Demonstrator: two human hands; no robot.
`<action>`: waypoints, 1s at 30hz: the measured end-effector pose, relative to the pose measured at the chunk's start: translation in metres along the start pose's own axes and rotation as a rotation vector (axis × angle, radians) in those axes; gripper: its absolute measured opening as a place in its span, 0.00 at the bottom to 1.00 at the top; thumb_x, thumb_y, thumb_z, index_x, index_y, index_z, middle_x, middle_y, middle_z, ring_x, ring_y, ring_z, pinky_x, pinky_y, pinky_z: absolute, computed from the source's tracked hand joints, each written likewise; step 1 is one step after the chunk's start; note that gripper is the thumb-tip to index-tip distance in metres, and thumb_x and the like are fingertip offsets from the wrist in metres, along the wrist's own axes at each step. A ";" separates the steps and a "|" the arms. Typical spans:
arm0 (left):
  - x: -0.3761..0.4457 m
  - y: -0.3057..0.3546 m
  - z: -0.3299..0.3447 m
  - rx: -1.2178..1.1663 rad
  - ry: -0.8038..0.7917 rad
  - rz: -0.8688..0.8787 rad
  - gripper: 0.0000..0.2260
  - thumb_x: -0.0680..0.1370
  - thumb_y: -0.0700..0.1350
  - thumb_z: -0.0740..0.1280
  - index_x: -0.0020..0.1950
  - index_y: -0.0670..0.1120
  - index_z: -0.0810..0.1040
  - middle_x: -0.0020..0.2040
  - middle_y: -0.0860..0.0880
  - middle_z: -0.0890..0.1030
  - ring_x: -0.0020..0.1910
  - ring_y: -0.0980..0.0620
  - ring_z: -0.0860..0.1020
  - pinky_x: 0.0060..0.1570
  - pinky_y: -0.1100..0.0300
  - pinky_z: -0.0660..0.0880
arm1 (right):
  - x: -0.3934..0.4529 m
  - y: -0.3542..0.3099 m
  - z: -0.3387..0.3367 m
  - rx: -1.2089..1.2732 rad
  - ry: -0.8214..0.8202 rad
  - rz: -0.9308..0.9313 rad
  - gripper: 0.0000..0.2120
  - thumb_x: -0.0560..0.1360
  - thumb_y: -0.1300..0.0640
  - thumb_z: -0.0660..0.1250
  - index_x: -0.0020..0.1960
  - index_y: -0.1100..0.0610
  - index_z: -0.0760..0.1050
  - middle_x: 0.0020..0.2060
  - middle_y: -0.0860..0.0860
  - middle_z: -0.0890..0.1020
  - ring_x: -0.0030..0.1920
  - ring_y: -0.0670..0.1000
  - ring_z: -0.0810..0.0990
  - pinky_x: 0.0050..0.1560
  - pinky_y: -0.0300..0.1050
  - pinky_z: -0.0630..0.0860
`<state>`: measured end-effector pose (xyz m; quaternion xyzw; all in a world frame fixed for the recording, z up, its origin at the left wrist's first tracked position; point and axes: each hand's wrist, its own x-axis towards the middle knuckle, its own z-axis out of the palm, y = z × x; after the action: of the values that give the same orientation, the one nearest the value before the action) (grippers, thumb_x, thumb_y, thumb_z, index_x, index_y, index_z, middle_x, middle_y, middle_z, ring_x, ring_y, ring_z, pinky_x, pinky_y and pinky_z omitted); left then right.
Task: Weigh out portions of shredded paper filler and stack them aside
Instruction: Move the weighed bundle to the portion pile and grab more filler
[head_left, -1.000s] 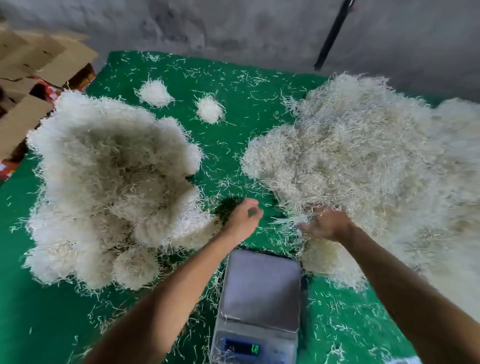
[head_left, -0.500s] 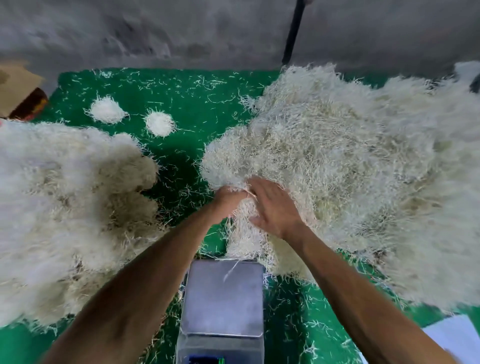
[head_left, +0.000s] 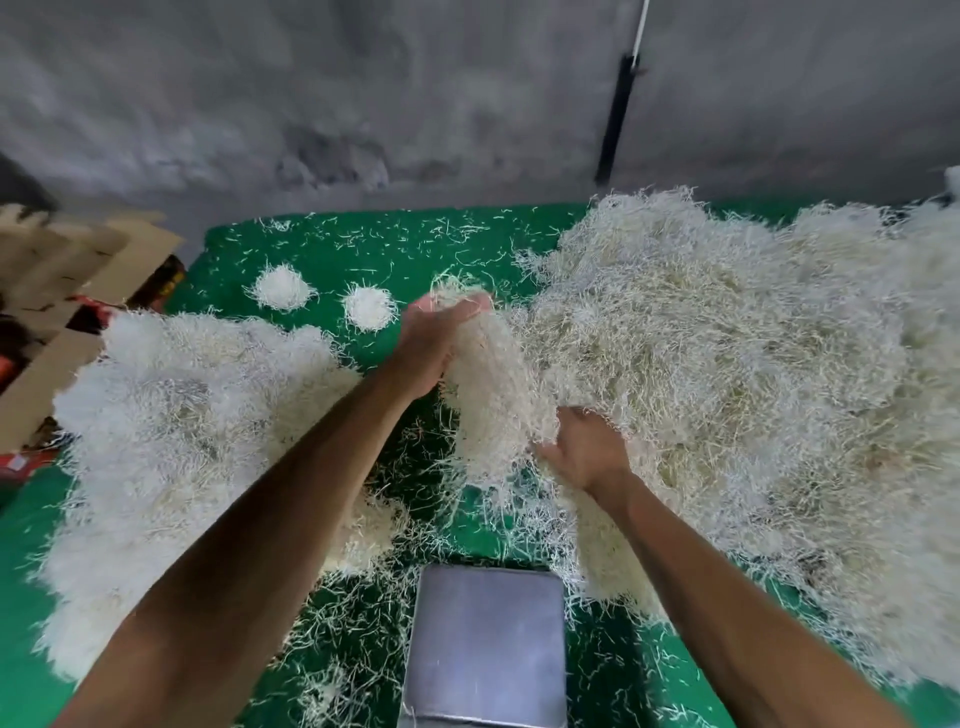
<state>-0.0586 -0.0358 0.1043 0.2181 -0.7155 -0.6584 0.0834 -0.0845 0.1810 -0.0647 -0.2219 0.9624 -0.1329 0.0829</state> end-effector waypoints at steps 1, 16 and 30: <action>0.000 0.015 -0.002 -0.027 0.013 0.049 0.11 0.75 0.52 0.72 0.54 0.48 0.80 0.46 0.50 0.85 0.54 0.49 0.84 0.53 0.52 0.82 | -0.002 -0.005 -0.005 0.000 -0.021 0.014 0.22 0.80 0.38 0.66 0.58 0.56 0.73 0.36 0.46 0.74 0.39 0.48 0.79 0.36 0.42 0.77; -0.024 0.152 0.010 -0.121 0.016 0.085 0.37 0.78 0.58 0.70 0.80 0.45 0.57 0.77 0.44 0.65 0.74 0.43 0.67 0.71 0.46 0.68 | 0.014 -0.114 -0.150 0.193 0.324 -0.033 0.13 0.79 0.48 0.71 0.53 0.58 0.75 0.42 0.52 0.79 0.46 0.56 0.82 0.48 0.49 0.81; -0.004 0.191 -0.033 0.095 -0.129 -0.026 0.24 0.80 0.45 0.70 0.74 0.40 0.70 0.72 0.38 0.73 0.69 0.37 0.74 0.70 0.40 0.70 | -0.003 -0.088 -0.165 0.774 0.380 -0.145 0.36 0.75 0.24 0.58 0.37 0.58 0.76 0.28 0.51 0.75 0.27 0.49 0.68 0.30 0.43 0.73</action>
<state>-0.0805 -0.0565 0.2956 0.1884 -0.7467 -0.6376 0.0180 -0.0825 0.1424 0.1178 -0.2132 0.8218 -0.5276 -0.0284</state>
